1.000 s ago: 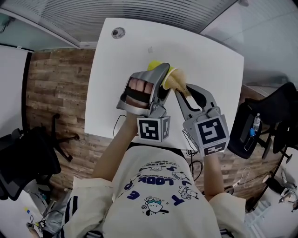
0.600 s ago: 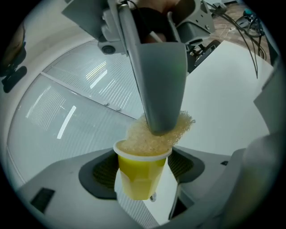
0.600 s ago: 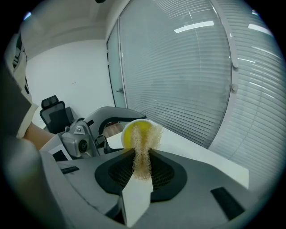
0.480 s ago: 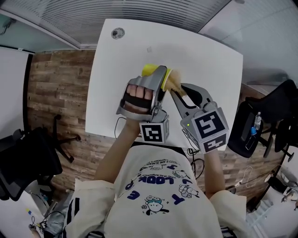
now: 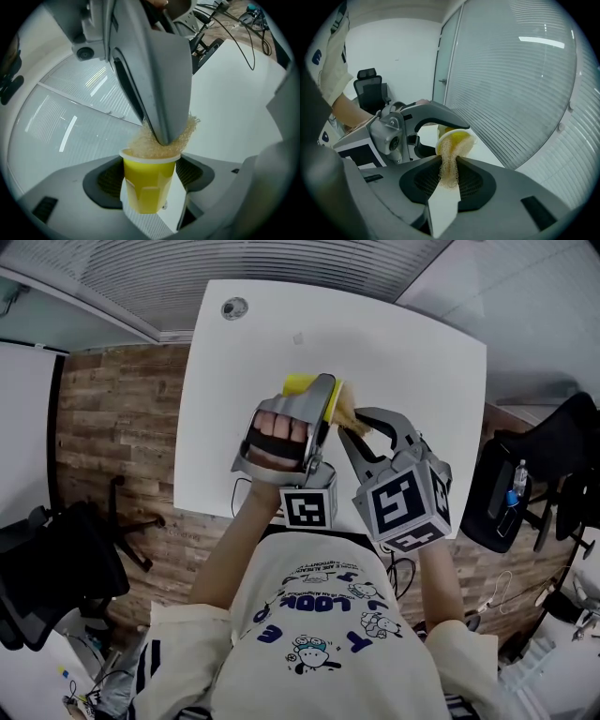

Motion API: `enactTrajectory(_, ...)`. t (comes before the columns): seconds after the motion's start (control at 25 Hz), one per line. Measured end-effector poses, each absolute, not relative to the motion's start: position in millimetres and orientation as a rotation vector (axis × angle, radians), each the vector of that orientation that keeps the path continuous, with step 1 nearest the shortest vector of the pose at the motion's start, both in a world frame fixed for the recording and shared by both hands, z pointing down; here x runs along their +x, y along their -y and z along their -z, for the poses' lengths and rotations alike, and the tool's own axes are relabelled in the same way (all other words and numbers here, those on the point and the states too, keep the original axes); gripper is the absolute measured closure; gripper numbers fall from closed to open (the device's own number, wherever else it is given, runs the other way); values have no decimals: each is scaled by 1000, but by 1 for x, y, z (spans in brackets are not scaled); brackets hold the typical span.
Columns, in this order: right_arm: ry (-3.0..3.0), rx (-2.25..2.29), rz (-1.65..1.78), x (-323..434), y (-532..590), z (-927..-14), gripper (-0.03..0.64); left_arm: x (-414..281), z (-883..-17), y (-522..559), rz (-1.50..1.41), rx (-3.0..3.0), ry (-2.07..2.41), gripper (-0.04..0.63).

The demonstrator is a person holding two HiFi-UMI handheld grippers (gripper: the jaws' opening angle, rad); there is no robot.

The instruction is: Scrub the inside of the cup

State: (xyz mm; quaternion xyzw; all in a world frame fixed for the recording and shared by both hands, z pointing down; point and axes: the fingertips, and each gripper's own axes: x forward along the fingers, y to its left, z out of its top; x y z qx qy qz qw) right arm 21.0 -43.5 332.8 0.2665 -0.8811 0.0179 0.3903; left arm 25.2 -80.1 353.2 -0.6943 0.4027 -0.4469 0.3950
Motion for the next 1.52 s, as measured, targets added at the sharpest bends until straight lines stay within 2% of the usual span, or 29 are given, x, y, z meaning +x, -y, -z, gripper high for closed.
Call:
enactTrajectory(0.2, 2193, 603, 44, 17, 41, -334, 531, 20, -347, 81, 1117, -1719, -1029, 245)
enactTrajectory(1.08, 2104, 360, 381, -1, 26, -324, 531, 10, -337, 64, 1059, -1734, -996, 244)
enactTrajectory(1.52, 2145, 436, 336, -4, 32, -321, 531, 10, -323, 64, 1076, -1627, -960, 244)
